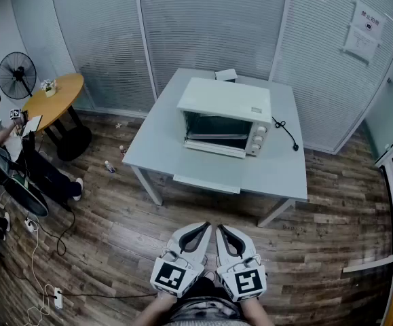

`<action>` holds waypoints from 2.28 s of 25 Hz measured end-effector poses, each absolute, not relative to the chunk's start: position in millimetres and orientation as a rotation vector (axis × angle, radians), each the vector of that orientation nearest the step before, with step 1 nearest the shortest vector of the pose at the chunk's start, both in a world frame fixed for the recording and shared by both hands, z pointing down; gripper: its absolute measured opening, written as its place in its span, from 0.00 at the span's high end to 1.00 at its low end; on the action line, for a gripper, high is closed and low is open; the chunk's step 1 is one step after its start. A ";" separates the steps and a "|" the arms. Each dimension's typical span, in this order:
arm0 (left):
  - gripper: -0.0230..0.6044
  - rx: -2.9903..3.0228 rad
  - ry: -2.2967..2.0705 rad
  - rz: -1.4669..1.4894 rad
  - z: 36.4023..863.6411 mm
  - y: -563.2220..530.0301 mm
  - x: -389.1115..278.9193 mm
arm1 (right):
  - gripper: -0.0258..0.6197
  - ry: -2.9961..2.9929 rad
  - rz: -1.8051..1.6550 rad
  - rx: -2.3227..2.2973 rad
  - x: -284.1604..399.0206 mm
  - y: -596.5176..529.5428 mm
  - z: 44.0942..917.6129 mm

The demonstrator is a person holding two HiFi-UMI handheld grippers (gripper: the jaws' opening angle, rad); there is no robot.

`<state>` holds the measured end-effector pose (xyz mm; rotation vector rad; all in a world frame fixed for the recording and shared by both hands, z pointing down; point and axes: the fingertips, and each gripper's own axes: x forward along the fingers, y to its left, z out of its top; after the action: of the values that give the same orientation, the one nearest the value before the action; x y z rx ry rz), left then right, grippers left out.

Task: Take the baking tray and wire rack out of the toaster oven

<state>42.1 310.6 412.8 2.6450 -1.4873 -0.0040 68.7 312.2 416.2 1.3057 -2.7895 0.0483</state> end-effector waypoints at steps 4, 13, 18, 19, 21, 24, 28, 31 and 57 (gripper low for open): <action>0.96 2.648 -1.485 -0.001 411.3 305.8 46.6 | 0.96 -2.832 0.082 1.329 74.8 306.8 412.4; 0.96 2.648 -1.475 0.027 420.1 293.9 51.6 | 0.96 -2.790 0.109 1.372 87.8 287.5 421.2; 0.96 2.654 -1.431 0.020 424.0 267.8 50.8 | 0.96 -2.778 0.139 1.377 83.1 263.5 428.9; 0.96 2.653 -1.423 0.013 424.5 260.1 50.0 | 0.96 -2.773 0.143 1.376 81.3 256.5 431.2; 0.96 2.659 -1.416 0.006 425.7 242.7 46.8 | 0.96 -2.758 0.135 1.375 76.8 241.1 434.8; 0.96 2.671 -1.395 0.001 426.4 210.4 39.6 | 0.96 -2.741 0.120 1.376 66.9 213.3 435.1; 0.96 2.710 -1.355 -0.008 421.3 162.6 28.4 | 0.96 -2.733 0.087 1.417 54.5 167.3 427.8; 0.96 2.731 -1.331 -0.001 418.5 131.3 16.5 | 0.96 -2.733 0.083 1.446 42.0 135.7 422.9; 0.96 2.728 -1.279 -0.003 423.2 9.9 -39.9 | 0.96 -2.677 0.080 1.471 -13.8 12.7 426.9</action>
<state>-39.9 9.9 423.2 2.7279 -1.2790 -0.0029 -13.8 12.7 426.9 1.4708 -2.6767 0.0802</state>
